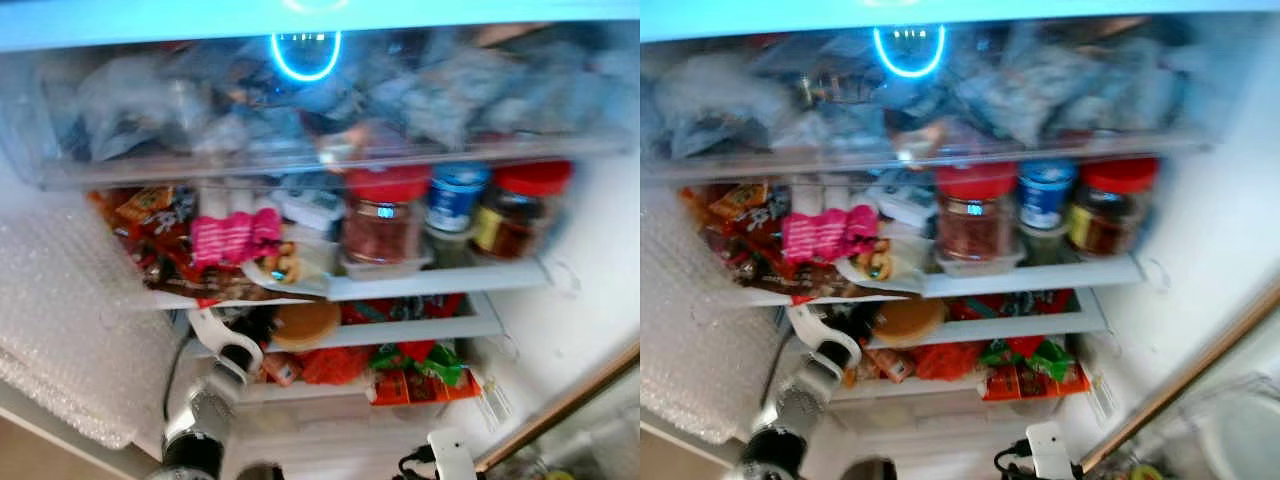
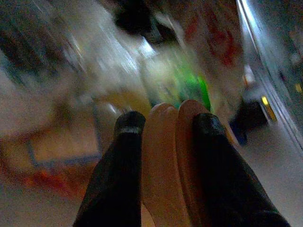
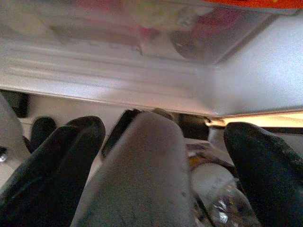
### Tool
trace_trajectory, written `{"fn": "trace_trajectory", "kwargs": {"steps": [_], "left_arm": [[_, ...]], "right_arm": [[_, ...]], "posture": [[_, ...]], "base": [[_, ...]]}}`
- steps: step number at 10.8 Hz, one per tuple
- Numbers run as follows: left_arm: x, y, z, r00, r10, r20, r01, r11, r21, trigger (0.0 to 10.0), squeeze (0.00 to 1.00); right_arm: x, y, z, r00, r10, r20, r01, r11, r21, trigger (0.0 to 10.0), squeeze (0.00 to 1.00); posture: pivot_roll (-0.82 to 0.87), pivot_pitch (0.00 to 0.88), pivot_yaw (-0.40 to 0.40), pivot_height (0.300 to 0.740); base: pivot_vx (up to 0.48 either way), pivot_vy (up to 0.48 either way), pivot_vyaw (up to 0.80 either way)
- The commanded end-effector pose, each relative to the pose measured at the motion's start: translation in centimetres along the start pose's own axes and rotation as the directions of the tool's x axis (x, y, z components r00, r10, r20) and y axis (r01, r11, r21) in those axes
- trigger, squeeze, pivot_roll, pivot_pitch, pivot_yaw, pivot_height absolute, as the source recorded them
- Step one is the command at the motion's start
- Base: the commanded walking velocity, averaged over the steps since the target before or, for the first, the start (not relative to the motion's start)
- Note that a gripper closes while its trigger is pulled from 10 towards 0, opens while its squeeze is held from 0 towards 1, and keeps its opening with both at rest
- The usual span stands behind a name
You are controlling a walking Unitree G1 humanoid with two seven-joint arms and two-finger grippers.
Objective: Restocking fridge
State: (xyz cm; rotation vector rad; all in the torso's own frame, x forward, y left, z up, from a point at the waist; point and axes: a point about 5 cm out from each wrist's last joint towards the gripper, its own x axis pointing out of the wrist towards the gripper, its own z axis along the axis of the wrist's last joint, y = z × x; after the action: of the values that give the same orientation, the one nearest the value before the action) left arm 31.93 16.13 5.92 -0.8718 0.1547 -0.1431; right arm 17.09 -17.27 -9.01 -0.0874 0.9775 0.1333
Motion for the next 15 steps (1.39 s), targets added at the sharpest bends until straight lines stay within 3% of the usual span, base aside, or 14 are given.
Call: {"fn": "trace_trajectory", "kwargs": {"steps": [1,8,10,12,15], "left_arm": [[0.0,0.4,0.6,0.999,0.008,0.032,-0.008,1.000,-0.026,10.0,0.00],[1.2,0.7,0.4,1.000,0.028,0.000,-0.028,0.996,-0.079,10.0,0.00],[1.4,0.9,0.4,0.999,0.044,0.005,-0.043,0.990,-0.133,10.0,0.00],[1.6,0.6,0.0,1.000,0.028,-0.012,-0.030,0.992,-0.121,10.0,0.00],[2.1,0.3,0.8,0.997,0.050,0.061,-0.039,0.985,-0.167,10.0,0.00]], "right_arm": [[-0.3,0.0,-1.9,0.997,-0.002,-0.074,0.003,1.000,0.014,10.0,0.00],[-0.3,0.0,-1.9,0.997,-0.001,-0.075,0.002,1.000,0.017,10.0,0.00],[-0.3,0.0,-1.9,0.997,0.000,-0.076,0.002,1.000,0.017,10.0,0.00],[-0.3,0.0,-2.0,0.997,-0.003,-0.077,0.005,1.000,0.025,10.0,0.00],[-0.4,0.0,-2.0,0.997,-0.002,-0.077,0.004,1.000,0.027,10.0,0.00]], "posture": [[-0.05,0.038,-0.003,0.642],[-0.06,0.038,0.000,0.642],[-0.06,0.039,0.000,0.642],[-0.05,0.038,-0.001,0.642],[-0.06,0.040,0.001,0.642]], "base": [[0.000,0.000,0.00],[0.000,0.000,0.00],[0.000,0.000,0.00],[0.000,0.000,0.00],[0.000,0.000,0.00]]}}
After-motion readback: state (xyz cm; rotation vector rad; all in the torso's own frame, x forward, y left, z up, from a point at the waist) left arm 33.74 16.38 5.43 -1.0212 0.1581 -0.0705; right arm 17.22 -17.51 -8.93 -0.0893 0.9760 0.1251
